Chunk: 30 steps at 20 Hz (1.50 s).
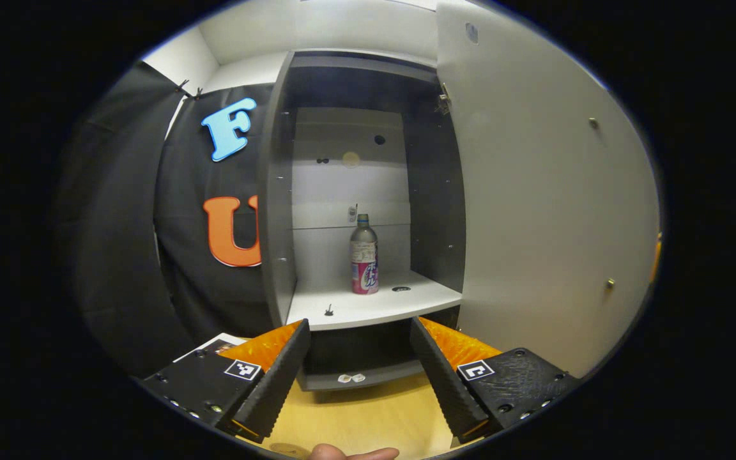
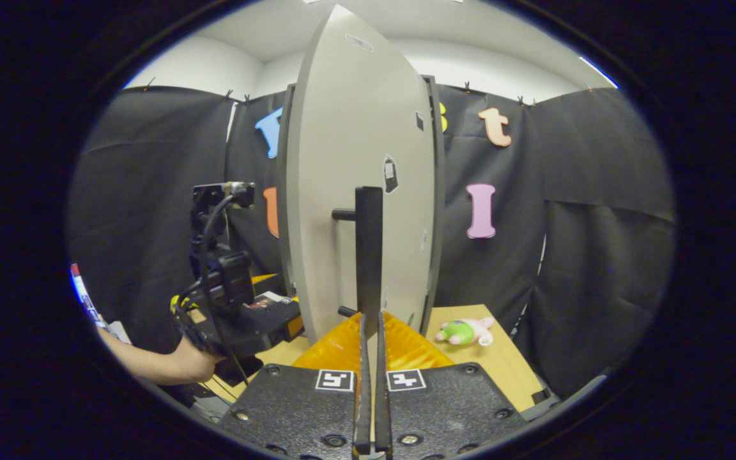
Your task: Open the cabinet door with the right hand, grasp the bottle in the cabinet with the left hand and place it on the coaster, then close the cabinet door with the right hand.
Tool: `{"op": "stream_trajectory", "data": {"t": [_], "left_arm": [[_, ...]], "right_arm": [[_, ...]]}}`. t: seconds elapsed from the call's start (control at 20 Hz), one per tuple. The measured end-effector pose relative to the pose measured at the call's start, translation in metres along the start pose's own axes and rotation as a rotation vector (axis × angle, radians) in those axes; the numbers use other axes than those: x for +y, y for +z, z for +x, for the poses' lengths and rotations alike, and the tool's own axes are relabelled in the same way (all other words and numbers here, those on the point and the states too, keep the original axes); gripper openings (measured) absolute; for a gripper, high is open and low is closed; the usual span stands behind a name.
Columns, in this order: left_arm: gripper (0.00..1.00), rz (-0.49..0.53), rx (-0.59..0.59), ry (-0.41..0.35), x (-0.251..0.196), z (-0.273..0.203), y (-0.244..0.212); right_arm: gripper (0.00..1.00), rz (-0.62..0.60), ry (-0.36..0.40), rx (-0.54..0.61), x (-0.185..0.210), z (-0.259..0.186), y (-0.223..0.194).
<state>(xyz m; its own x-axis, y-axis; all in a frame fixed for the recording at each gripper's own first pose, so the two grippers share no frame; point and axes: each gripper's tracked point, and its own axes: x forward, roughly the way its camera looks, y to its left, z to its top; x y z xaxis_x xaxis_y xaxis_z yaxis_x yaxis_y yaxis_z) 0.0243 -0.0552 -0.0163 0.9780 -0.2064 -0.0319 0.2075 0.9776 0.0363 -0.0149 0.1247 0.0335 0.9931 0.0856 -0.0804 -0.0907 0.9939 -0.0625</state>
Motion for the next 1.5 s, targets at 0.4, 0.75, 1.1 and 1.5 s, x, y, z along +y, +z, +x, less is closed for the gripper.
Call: {"op": "stream_trajectory", "data": {"t": [0.4,0.75,1.1,1.5], "left_arm": [[0.95,-0.005,-0.003,0.052,0.006,0.139,0.023],[0.96,0.065,-0.103,0.057,-0.007,0.235,0.065],[0.96,-0.03,-0.156,0.12,0.011,0.268,0.086],[0.95,-0.145,-0.064,0.163,0.034,0.298,0.059]], "right_arm": [[0.05,0.012,-0.128,-0.01,-0.053,-0.032,-0.007],[0.1,0.18,-0.296,0.107,-0.123,-0.031,-0.053],[0.34,0.231,-0.378,0.159,-0.152,-0.021,-0.068],[0.39,0.238,-0.404,0.146,-0.167,-0.002,-0.061]]}}
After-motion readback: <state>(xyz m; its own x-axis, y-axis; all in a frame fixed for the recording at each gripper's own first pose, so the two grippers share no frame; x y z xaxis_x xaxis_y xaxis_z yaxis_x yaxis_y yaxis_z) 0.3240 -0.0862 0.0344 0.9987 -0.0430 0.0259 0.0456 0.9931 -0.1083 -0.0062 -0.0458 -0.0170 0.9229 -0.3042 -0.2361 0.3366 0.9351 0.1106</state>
